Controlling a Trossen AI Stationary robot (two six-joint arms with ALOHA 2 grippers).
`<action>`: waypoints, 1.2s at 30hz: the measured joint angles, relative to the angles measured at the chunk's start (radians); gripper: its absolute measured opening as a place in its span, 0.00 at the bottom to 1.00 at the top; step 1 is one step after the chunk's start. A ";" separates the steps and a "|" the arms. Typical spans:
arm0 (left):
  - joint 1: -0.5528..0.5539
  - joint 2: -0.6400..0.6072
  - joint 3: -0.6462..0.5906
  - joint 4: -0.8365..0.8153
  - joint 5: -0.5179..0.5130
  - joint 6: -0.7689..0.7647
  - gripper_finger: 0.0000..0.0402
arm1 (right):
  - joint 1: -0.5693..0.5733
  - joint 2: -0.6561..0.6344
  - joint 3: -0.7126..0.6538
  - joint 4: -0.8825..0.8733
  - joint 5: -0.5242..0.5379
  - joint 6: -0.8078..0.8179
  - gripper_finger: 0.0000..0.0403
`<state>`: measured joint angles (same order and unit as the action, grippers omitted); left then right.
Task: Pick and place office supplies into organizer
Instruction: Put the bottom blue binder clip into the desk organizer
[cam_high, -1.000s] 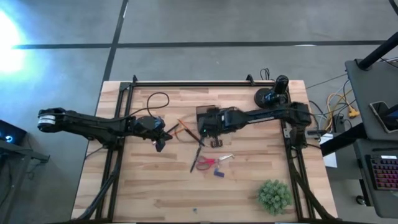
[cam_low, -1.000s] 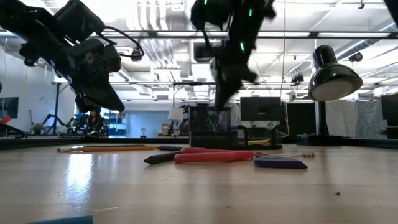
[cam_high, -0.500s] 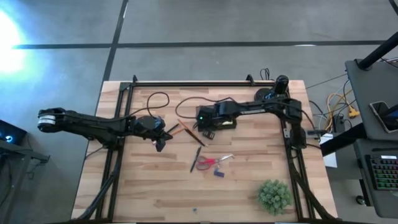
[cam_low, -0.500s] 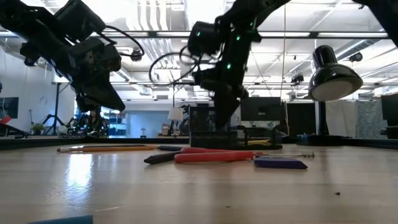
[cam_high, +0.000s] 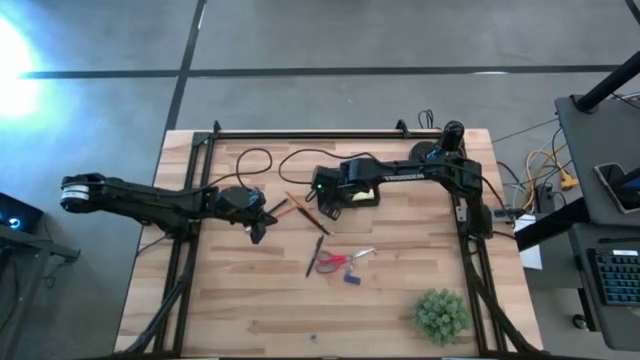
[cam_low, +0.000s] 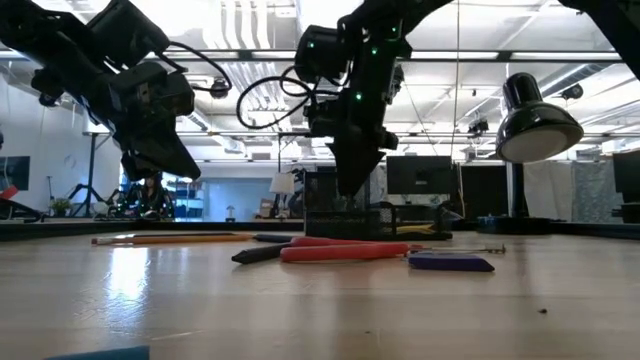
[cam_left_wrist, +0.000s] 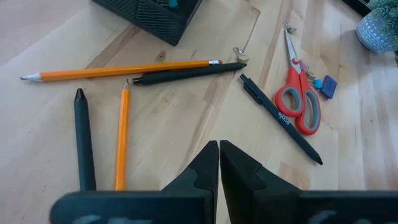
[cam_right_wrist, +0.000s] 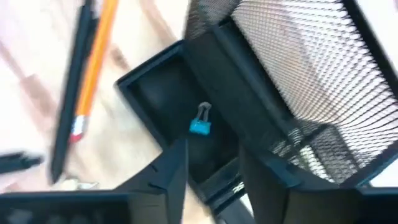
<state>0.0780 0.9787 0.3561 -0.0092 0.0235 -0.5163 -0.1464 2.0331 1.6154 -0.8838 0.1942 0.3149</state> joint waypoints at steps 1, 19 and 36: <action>0.000 0.000 0.000 0.000 0.000 0.001 0.00 | 0.002 0.000 0.000 -0.003 -0.008 0.000 0.38; -0.002 0.000 0.003 0.000 0.082 0.098 0.00 | 0.445 -0.090 -0.019 -0.090 -0.254 0.192 0.44; -0.388 0.335 0.400 0.004 0.211 0.624 0.00 | 0.737 -0.185 -0.022 -0.616 0.139 1.023 0.42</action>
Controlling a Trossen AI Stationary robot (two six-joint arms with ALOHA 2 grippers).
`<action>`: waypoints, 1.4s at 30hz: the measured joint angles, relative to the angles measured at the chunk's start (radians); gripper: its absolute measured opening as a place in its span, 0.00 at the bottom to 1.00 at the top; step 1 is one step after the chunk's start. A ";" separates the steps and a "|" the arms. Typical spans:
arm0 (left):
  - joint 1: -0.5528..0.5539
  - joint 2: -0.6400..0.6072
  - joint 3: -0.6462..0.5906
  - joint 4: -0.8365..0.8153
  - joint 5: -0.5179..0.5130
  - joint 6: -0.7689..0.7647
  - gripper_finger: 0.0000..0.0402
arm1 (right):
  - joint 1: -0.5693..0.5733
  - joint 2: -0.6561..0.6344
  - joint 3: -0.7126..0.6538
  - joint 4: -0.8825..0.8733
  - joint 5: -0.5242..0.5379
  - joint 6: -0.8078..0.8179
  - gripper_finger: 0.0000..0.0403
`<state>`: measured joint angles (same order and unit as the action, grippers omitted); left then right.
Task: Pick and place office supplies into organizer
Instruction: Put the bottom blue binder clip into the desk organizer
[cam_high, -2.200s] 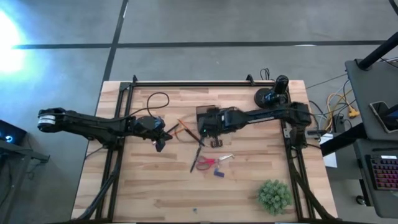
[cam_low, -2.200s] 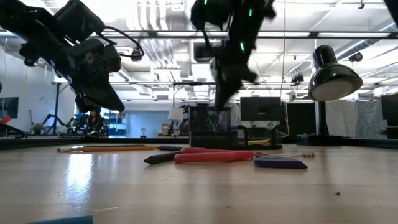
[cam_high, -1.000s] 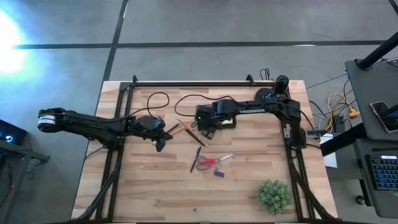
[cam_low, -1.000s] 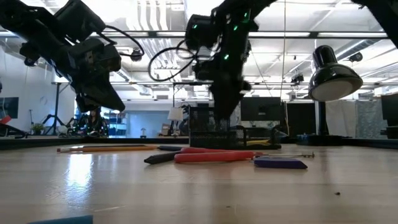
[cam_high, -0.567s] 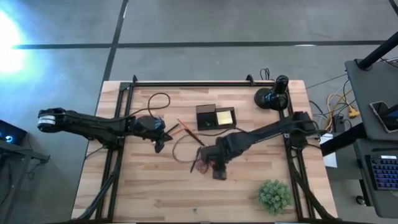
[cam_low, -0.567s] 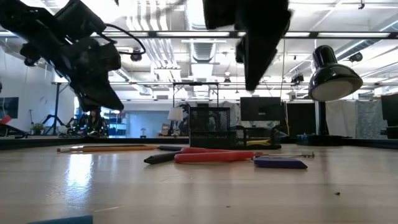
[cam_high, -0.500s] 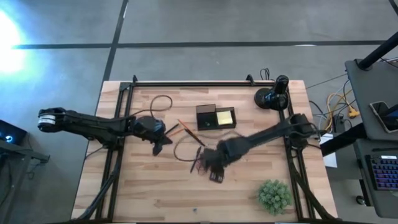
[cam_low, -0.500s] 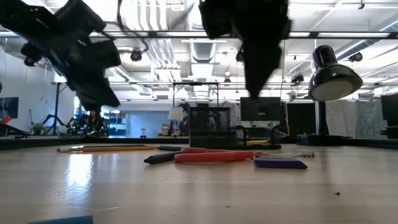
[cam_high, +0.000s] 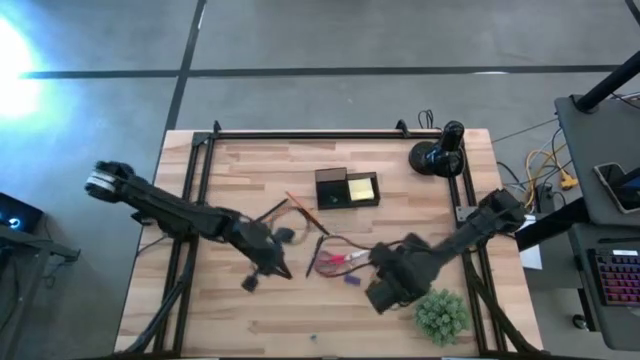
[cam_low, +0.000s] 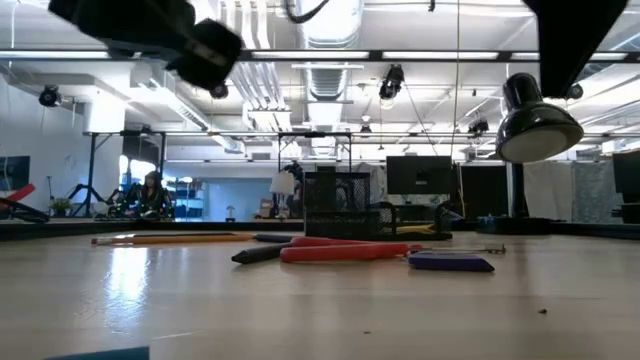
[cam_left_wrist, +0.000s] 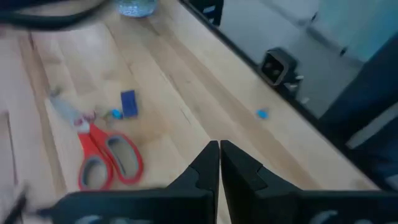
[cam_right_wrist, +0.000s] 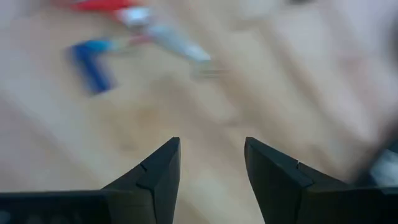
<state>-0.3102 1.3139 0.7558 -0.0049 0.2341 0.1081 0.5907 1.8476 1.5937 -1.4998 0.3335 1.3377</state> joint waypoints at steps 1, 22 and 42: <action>-0.018 0.045 0.035 -0.008 -0.015 0.027 0.00 | 0.021 -0.014 -0.005 -0.043 0.012 0.055 0.42; -0.282 0.564 0.465 -0.079 -0.101 0.158 0.48 | 0.338 -0.124 -0.152 -0.071 0.139 0.721 0.49; -0.240 0.711 0.571 -0.149 0.044 0.295 0.36 | 0.339 -0.124 -0.147 -0.064 0.074 0.708 0.49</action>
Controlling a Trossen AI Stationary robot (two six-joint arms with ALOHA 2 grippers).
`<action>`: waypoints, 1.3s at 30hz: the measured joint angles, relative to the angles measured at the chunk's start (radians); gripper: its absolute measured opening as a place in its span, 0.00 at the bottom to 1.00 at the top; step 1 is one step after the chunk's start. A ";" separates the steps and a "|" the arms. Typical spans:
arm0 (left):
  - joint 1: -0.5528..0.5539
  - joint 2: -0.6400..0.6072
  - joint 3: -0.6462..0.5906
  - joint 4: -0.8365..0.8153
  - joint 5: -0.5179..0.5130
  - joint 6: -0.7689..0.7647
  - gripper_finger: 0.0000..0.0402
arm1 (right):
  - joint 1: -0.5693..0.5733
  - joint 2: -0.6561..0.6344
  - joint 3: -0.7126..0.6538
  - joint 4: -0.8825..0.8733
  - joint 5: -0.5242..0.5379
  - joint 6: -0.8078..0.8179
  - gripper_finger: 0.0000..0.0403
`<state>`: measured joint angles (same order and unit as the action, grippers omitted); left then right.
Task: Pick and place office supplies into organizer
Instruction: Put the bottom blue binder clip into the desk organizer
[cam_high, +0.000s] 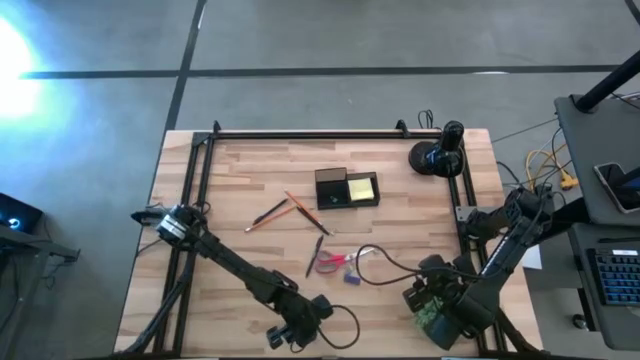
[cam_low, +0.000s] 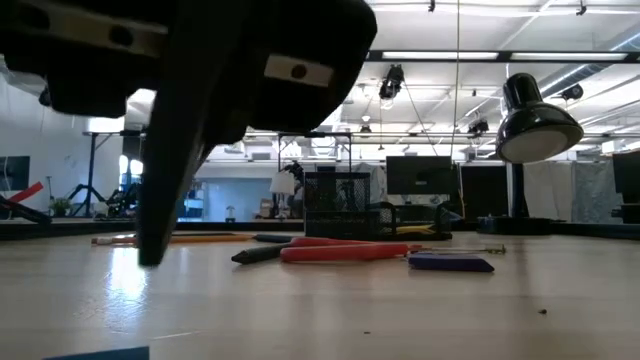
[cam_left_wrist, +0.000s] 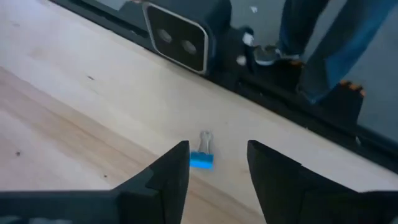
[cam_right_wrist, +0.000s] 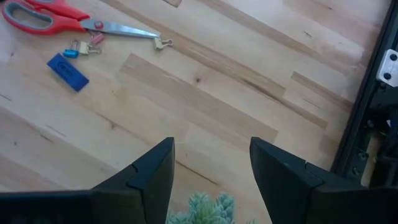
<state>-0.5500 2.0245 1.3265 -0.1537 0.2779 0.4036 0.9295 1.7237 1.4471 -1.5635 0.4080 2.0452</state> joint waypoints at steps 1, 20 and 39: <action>0.002 0.003 0.001 0.010 -0.001 0.003 0.36 | 0.000 0.000 0.000 0.000 0.000 0.003 0.49; 0.014 0.062 0.010 0.040 -0.002 0.006 0.35 | 0.000 0.000 0.001 0.001 -0.016 0.014 0.49; 0.029 0.034 0.018 -0.005 -0.068 -0.029 0.11 | 0.000 0.000 -0.001 0.001 -0.016 0.048 0.49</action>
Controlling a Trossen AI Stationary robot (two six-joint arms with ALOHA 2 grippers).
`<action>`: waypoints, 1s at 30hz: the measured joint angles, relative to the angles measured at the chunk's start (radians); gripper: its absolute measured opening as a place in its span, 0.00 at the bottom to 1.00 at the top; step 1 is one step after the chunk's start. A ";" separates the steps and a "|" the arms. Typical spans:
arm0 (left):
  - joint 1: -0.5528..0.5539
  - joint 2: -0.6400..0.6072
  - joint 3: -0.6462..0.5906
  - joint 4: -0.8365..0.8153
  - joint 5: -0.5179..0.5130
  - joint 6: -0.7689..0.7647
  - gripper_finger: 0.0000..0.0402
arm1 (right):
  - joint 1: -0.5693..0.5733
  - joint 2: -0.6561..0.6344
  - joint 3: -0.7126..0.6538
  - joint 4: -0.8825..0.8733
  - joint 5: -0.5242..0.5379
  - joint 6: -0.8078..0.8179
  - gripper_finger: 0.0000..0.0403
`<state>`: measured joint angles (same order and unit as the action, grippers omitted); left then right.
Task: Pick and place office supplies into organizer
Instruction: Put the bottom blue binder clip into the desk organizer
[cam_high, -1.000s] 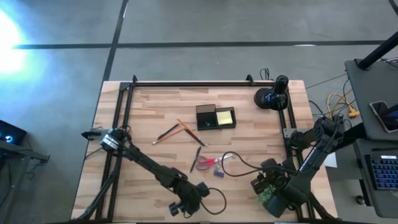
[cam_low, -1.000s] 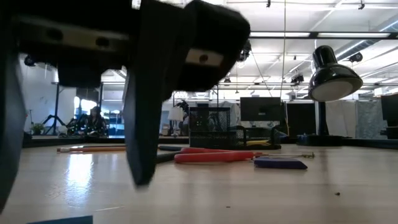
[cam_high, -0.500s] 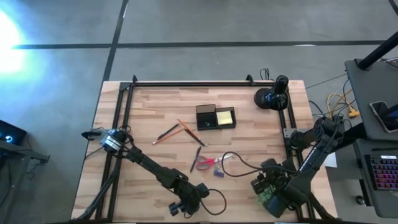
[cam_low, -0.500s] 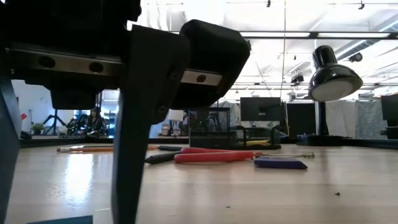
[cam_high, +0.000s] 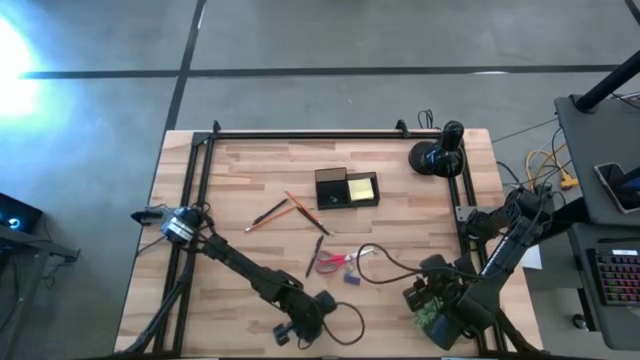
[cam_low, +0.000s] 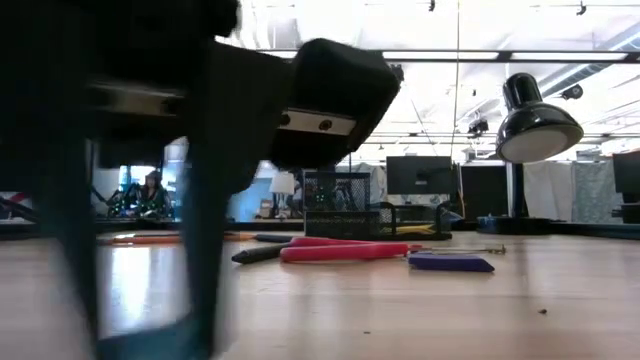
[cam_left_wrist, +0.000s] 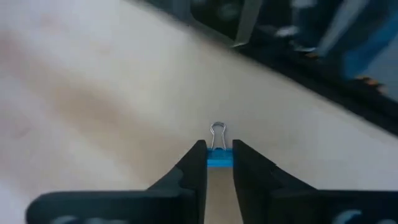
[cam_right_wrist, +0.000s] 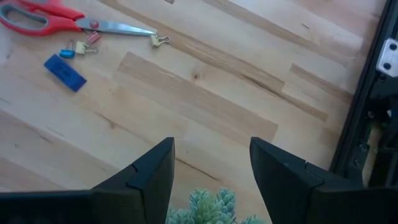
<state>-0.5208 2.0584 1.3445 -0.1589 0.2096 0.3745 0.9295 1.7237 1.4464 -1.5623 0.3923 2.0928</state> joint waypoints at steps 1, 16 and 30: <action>0.007 -0.020 0.002 -0.024 -0.022 -0.014 0.11 | 0.000 0.000 0.000 -0.001 0.000 0.023 0.49; 0.427 -0.378 -0.063 -0.157 -0.262 -0.181 0.12 | -0.010 0.000 -0.028 -0.008 0.067 0.126 0.49; 0.774 -0.376 -0.226 -0.120 -0.208 -0.185 0.12 | -0.167 -0.008 -0.125 -0.003 0.039 0.107 0.49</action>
<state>0.2527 1.6829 1.1183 -0.2785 0.0014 0.1894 0.7624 1.7155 1.3217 -1.5652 0.4310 2.1994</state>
